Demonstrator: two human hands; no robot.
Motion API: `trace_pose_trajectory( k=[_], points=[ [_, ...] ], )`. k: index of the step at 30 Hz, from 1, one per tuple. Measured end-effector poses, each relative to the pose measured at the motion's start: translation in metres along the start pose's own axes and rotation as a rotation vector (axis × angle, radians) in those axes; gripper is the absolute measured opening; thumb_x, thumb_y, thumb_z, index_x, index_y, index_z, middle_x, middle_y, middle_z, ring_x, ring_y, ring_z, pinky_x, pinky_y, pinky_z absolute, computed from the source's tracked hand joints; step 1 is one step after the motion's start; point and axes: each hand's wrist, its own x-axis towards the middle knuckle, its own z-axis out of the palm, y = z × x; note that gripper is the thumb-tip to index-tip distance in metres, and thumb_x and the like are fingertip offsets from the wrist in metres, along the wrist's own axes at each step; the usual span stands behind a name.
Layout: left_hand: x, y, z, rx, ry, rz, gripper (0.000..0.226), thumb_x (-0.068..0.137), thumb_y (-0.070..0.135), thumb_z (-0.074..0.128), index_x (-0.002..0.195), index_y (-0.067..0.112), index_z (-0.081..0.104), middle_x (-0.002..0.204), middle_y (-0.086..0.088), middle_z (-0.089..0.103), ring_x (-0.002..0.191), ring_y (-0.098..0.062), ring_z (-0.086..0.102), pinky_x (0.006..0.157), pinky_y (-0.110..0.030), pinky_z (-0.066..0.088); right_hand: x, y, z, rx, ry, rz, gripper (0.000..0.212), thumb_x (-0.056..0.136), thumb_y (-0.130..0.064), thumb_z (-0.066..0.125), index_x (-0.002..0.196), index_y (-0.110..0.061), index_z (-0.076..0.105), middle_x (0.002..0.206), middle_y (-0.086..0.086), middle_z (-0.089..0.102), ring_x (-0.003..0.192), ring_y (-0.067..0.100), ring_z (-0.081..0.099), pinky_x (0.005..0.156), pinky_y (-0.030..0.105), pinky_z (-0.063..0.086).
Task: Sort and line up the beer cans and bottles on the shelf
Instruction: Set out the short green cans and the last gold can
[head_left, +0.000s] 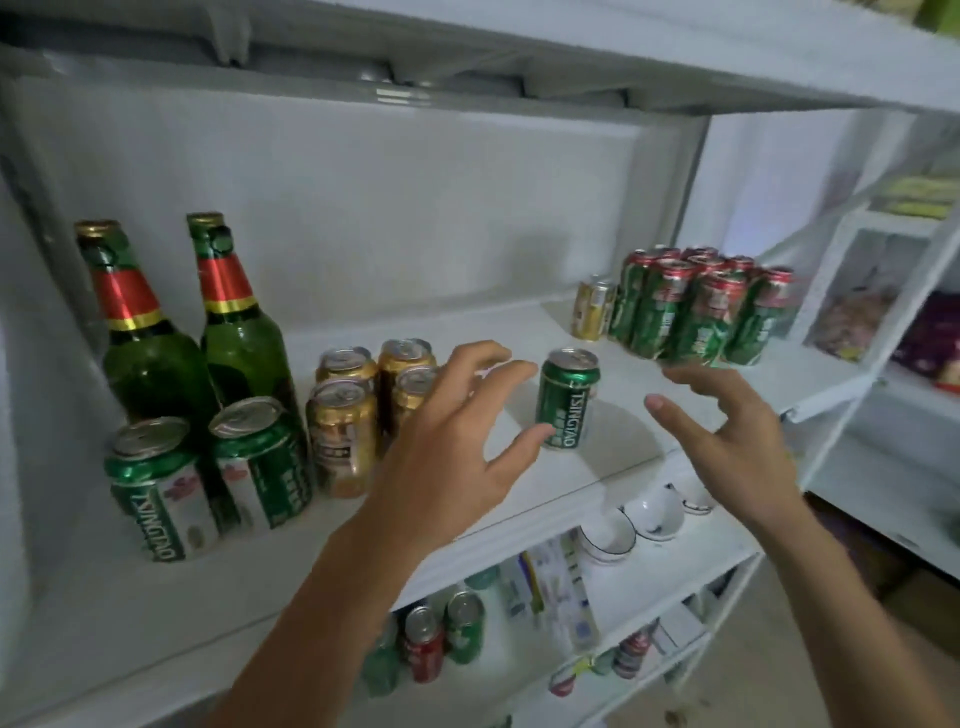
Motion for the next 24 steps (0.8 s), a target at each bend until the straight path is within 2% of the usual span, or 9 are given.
trace_pose_trajectory(
  k=[2,6,10,11,13,15,17,20,24],
  points=[
    [0.007,0.005,0.025,-0.025,-0.009,-0.031,0.047,0.094,0.040,0.069,0.134,0.015,0.064,0.139,-0.001,0.052,0.127,-0.010,0.054,0.105,-0.007,0.035,-0.004,0.022,-0.017,0.011,-0.015,0.057,0.035,0.089,-0.048,0.072,0.120,-0.033,0.067,0.129,-0.015,0.063,0.122,0.010,0.055,0.093,0.029,0.040],
    [0.025,0.015,0.061,-0.087,0.016,-0.123,0.048,0.092,0.045,0.066,0.133,0.021,0.062,0.138,0.004,0.049,0.127,-0.006,0.050,0.102,0.001,0.027,-0.004,0.058,-0.054,0.009,-0.030,0.118,0.038,0.089,-0.045,0.073,0.124,-0.033,0.066,0.129,-0.015,0.060,0.121,0.007,0.053,0.082,0.009,0.040],
    [0.038,0.020,0.089,-0.085,0.041,-0.217,0.050,0.089,0.049,0.062,0.133,0.026,0.059,0.142,0.007,0.044,0.131,-0.003,0.045,0.101,0.002,0.025,0.001,0.091,-0.082,0.053,-0.037,0.148,0.035,0.089,-0.041,0.074,0.123,-0.036,0.066,0.129,-0.016,0.059,0.122,0.009,0.053,0.090,0.023,0.040],
    [0.039,0.020,0.095,-0.086,0.056,-0.217,0.051,0.090,0.052,0.060,0.133,0.026,0.059,0.143,0.006,0.044,0.132,-0.003,0.044,0.104,-0.002,0.028,0.001,0.099,-0.085,0.070,-0.046,0.152,0.034,0.089,-0.040,0.074,0.122,-0.036,0.066,0.128,-0.018,0.059,0.121,0.008,0.053,0.089,0.023,0.041],
    [0.043,0.018,0.104,-0.100,0.088,-0.217,0.052,0.090,0.054,0.059,0.133,0.025,0.059,0.143,0.004,0.044,0.134,-0.001,0.042,0.110,-0.019,0.038,0.002,0.114,-0.084,0.087,-0.062,0.157,0.032,0.089,-0.037,0.076,0.120,-0.038,0.067,0.125,-0.027,0.057,0.120,0.006,0.054,0.088,0.020,0.043],
    [0.048,0.018,0.111,-0.106,0.113,-0.228,0.051,0.090,0.049,0.065,0.134,0.023,0.060,0.142,0.004,0.044,0.136,-0.005,0.043,0.111,-0.039,0.045,0.007,0.125,-0.077,0.098,-0.088,0.145,0.031,0.089,-0.036,0.076,0.118,-0.040,0.067,0.120,-0.033,0.056,0.118,0.000,0.054,0.094,0.026,0.045],
    [0.055,0.018,0.116,-0.108,0.121,-0.237,0.053,0.089,0.046,0.068,0.135,0.023,0.059,0.142,0.004,0.045,0.138,-0.010,0.045,0.111,-0.048,0.047,0.017,0.132,-0.065,0.125,-0.111,0.110,0.031,0.089,-0.035,0.077,0.117,-0.040,0.067,0.120,-0.037,0.055,0.117,-0.003,0.055,0.097,0.028,0.045],
    [0.068,0.016,0.123,-0.108,0.116,-0.254,0.059,0.086,0.057,0.063,0.137,0.027,0.058,0.144,0.005,0.044,0.138,-0.010,0.045,0.112,-0.046,0.046,0.043,0.131,-0.039,0.140,-0.158,0.034,0.031,0.091,-0.033,0.076,0.120,-0.035,0.066,0.123,-0.029,0.057,0.120,-0.006,0.051,0.098,0.023,0.041],
    [0.079,0.008,0.133,-0.082,0.112,-0.308,0.061,0.081,0.064,0.061,0.136,0.037,0.056,0.144,0.014,0.041,0.139,-0.002,0.042,0.110,-0.032,0.042,0.095,0.127,-0.002,0.130,-0.231,-0.098,0.034,0.092,-0.031,0.075,0.124,-0.028,0.066,0.126,-0.015,0.057,0.125,0.006,0.051,0.107,0.023,0.038]
  ],
)
